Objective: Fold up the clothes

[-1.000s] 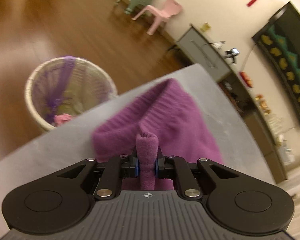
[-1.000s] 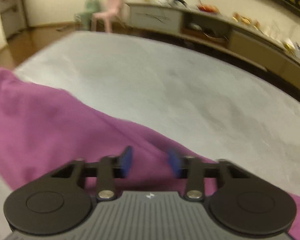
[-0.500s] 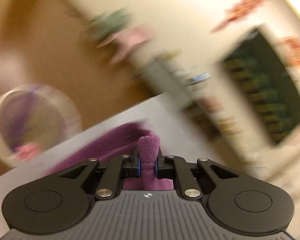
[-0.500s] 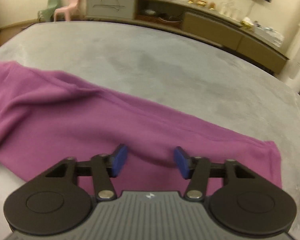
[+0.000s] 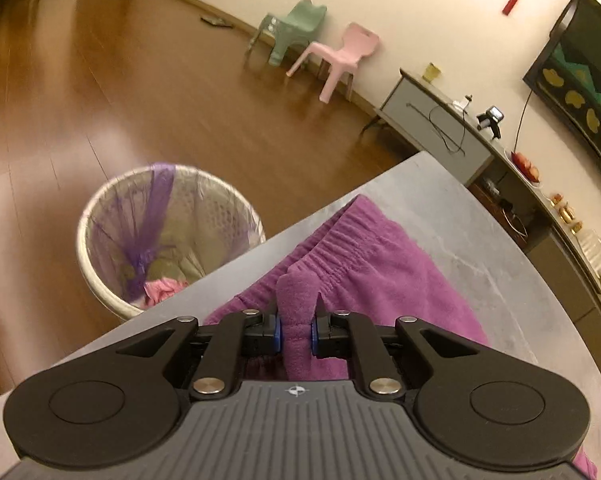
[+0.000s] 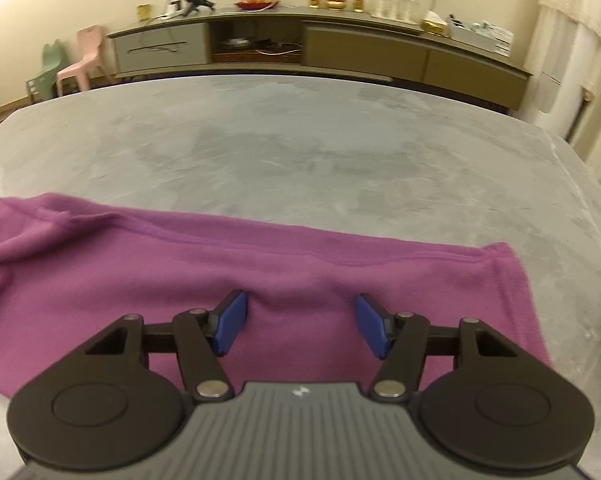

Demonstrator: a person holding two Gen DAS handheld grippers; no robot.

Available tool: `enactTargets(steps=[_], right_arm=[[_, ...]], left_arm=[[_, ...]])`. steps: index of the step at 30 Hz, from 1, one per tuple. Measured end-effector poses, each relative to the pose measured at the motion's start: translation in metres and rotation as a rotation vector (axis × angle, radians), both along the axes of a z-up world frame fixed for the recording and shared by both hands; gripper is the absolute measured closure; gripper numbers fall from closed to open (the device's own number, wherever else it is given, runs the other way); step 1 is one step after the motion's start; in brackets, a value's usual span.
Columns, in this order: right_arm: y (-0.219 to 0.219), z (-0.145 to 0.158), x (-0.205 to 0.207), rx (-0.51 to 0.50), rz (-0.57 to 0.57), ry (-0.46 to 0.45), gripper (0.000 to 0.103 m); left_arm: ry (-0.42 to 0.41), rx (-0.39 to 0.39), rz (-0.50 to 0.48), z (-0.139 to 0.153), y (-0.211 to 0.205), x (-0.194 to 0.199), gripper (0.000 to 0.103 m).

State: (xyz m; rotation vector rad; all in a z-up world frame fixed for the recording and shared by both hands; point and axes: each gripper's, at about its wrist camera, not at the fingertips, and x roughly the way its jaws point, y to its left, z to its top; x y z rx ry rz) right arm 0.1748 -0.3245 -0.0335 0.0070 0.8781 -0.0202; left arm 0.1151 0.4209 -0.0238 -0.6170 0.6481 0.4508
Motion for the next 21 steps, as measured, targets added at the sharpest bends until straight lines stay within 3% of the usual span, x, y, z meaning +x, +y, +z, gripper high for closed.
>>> enactTargets(steps=[2, 3, 6, 8, 10, 12, 13, 15, 21], right_arm=[[-0.004, 0.004, -0.003, 0.031, -0.002, -0.025, 0.049], [-0.002, 0.009, -0.006, 0.056, 0.021, -0.053, 0.049], [0.025, 0.023, -0.007, 0.109, 0.203, -0.125, 0.048], [0.055, 0.025, 0.001, 0.100, 0.363, -0.131, 0.043], [0.082, 0.024, 0.010, 0.048, 0.485, -0.132, 0.043], [0.107, 0.018, 0.023, -0.018, 0.589, -0.115, 0.045], [0.116, 0.014, 0.031, -0.029, 0.633, -0.090, 0.058], [0.127, 0.009, 0.049, -0.047, 0.705, -0.012, 0.096], [0.117, 0.029, 0.089, -0.051, 0.604, -0.015, 0.097]], left_arm=[[-0.012, 0.055, 0.050, 0.013, -0.007, -0.009, 0.083], [-0.025, 0.123, 0.084, 0.024, -0.015, -0.015, 0.083], [-0.103, 0.300, 0.094, 0.050, -0.045, -0.027, 0.083], [-0.146, 0.310, -0.063, 0.053, -0.069, -0.017, 0.083], [-0.099, 0.253, -0.283, 0.042, -0.094, 0.006, 0.083], [0.005, 0.275, -0.413, 0.026, -0.118, 0.028, 0.083], [0.051, 0.302, -0.445, 0.019, -0.126, 0.037, 0.083], [0.136, 0.356, -0.440, 0.006, -0.127, 0.050, 0.083], [0.173, 0.386, -0.354, -0.001, -0.107, 0.061, 0.080]])
